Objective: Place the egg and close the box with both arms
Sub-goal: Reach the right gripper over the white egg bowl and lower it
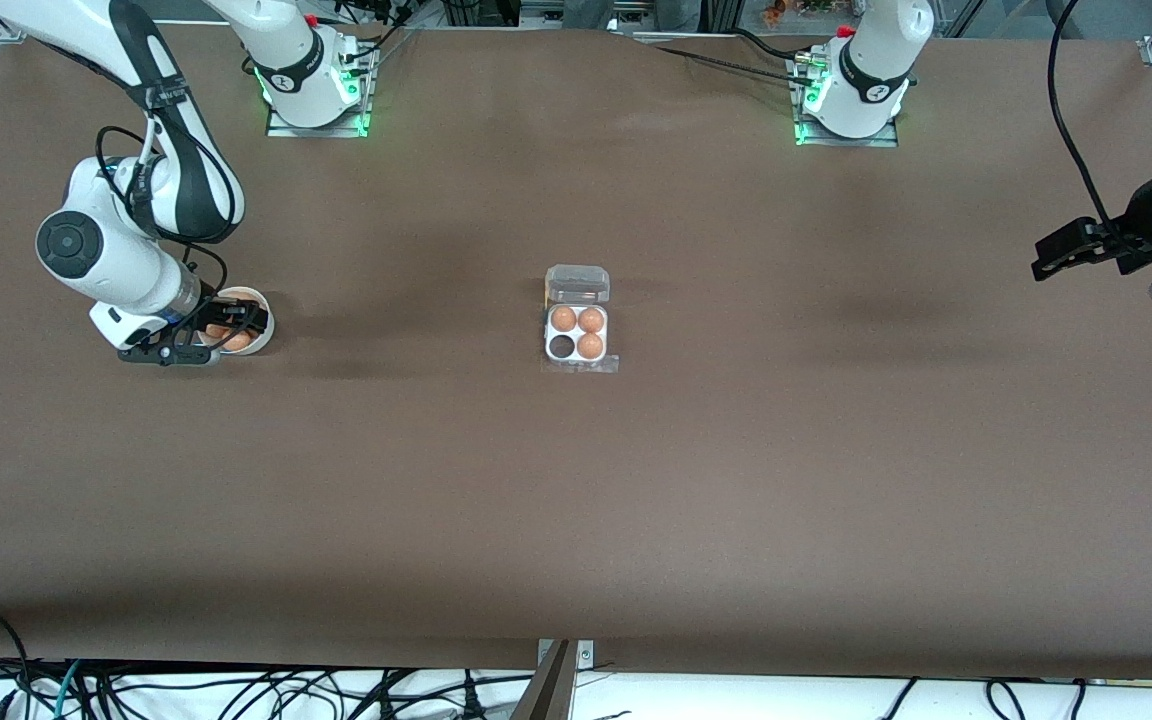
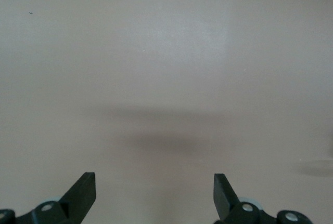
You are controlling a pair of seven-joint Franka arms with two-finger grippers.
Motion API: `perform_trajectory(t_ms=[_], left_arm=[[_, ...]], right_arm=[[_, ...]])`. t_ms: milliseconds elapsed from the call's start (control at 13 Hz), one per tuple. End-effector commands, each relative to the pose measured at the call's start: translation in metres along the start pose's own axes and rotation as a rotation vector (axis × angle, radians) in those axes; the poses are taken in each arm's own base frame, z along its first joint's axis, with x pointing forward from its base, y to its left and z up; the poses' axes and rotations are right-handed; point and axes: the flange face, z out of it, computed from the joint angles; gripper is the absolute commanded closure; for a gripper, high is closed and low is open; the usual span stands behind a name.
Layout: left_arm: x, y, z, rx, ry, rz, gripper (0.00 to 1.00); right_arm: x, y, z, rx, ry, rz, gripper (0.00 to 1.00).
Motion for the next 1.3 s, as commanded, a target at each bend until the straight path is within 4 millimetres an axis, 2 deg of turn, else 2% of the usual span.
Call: perform_trajectory(t_ms=[0,460,766,1226], left_arm=[[0.002,0.001,-0.006,-0.005,0.002,0.006,0.00],[0.002,0.001,-0.006,-0.005,0.002,0.006,0.00],[0.002,0.001,-0.006,-0.005,0.002,0.006,0.00],[0.002,-0.001,-0.006,-0.005,0.002,0.001,0.00]], right_arm=[[-0.006,0.011,-0.005,-0.017,0.018,-0.035,0.00],[-0.010,0.015,0.010,-0.018,-0.033,-0.026,0.01],[-0.010,0.015,0.010,-0.018,-0.038,-0.026,0.22],[-0.011,0.015,0.016,-0.018,-0.047,-0.028,0.36]])
